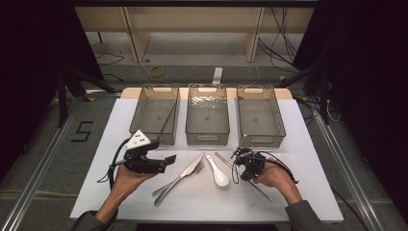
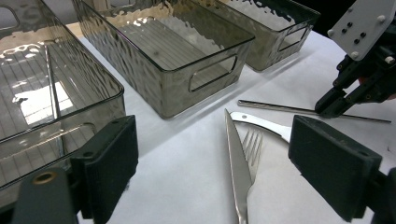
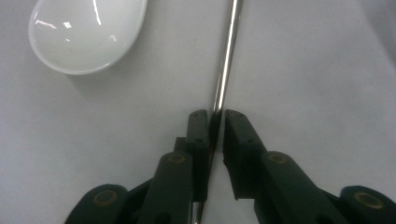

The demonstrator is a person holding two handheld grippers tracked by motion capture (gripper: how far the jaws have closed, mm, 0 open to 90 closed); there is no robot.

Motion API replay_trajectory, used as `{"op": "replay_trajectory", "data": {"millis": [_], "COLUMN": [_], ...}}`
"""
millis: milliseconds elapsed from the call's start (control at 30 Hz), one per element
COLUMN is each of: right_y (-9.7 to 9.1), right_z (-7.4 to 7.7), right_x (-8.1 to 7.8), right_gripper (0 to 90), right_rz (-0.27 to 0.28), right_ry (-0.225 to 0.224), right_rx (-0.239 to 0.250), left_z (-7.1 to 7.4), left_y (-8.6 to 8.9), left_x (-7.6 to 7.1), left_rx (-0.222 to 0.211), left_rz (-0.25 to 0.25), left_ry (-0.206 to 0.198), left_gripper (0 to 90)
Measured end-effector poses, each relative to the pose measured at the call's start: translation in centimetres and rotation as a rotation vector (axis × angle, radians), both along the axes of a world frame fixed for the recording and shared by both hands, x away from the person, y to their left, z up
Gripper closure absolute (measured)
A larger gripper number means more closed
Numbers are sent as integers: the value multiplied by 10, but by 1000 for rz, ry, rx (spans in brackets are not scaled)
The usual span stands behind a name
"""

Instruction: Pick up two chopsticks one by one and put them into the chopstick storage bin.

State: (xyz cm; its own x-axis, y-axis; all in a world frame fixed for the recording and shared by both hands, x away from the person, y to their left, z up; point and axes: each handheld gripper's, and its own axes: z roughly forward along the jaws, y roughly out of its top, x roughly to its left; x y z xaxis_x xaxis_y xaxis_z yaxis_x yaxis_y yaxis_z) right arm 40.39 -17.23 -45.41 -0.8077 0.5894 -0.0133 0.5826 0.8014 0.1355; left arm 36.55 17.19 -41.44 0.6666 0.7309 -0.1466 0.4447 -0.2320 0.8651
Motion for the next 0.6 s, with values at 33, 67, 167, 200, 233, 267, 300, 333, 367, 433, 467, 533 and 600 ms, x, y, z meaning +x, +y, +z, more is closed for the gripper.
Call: {"op": "replay_trajectory", "data": {"millis": [33,67,167,200,233,267,300,333,367,433,467,533,600], "right_y": [0,0,-2,-2,-2,-2,-2,-2,-1,0,1,2,1], "right_z": [0,0,-1,-1,-1,-1,0,0,0,0,0,0,0], "right_x": [1,1,3,4,5,5,5,6,6,7,7,7,8], "right_gripper": [826,829,840,844,848,853,858,861,862,864,865,866,867], "right_rz": [-6,-8,-12,-11,-12,-14,-18,-12,-13,-8,-8,3,15], "right_ry": [4,7,20,24,28,28,32,32,33,39,40,40,35], "right_rx": [-1,2,17,18,17,17,14,9,7,-5,-11,-18,-11], "left_z": [0,0,0,0,0,0,1,1,0,0,0,0,0], "left_y": [0,0,0,0,0,0,0,0,0,0,0,-1,0], "left_x": [0,0,0,-1,-1,-1,-1,-1,-1,-1,-1,-1,0], "left_rx": [0,0,7,10,10,8,8,8,9,9,10,12,14], "left_rz": [1,1,-2,-2,-2,-2,-2,-1,-2,-2,-3,-4,-4], "left_ry": [-1,-1,-4,-6,-8,-9,-11,-11,-11,-11,-10,-11,-11], "left_gripper": [154,154,154,154,154,154,154,154,154,155,155,155,155]}}
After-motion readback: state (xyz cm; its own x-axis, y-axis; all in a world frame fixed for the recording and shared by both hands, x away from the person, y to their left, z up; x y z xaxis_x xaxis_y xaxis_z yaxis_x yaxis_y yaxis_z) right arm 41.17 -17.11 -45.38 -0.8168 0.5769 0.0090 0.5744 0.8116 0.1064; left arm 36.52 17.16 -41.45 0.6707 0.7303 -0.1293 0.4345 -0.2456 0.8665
